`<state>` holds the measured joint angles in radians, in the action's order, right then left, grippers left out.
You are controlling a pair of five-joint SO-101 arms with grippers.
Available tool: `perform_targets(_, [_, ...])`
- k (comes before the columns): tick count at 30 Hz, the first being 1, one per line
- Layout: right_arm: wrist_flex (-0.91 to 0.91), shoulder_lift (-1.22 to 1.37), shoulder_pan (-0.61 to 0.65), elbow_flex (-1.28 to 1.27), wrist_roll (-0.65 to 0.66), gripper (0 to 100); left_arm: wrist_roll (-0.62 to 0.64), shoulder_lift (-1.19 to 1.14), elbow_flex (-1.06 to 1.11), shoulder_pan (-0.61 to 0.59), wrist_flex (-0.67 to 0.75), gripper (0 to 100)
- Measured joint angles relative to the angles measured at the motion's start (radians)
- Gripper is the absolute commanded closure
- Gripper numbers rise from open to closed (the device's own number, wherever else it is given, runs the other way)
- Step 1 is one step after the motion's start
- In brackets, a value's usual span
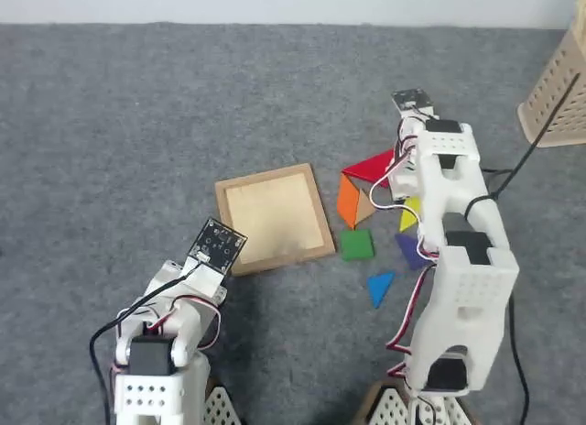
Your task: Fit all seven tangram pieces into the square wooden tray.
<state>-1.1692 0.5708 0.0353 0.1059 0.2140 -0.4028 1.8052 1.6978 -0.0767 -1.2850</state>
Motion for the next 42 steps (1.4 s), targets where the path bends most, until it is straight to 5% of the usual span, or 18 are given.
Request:
perform_targets(6, [-0.015,-0.008,-0.002,0.006,-0.002,79.9,0.0,0.0,0.0,0.0,0.0,88])
perform_targets(11, [-0.028,-0.123,0.003,-0.06,-0.046,67.9,0.0,0.0,0.0,0.0,0.0,88])
perform_targets(19, [0.037,-0.393,0.005,-0.325,-0.103,70.0,0.0,0.0,0.0,0.0,0.0,88])
perform_targets(34, [-0.054,-0.049,0.012,-0.097,-0.109,70.5,0.0,0.0,0.0,0.0,0.0,88])
perform_targets(42, [-0.069,-0.035,0.003,-0.068,-0.107,79.2,0.0,0.0,0.0,0.0,0.0,88])
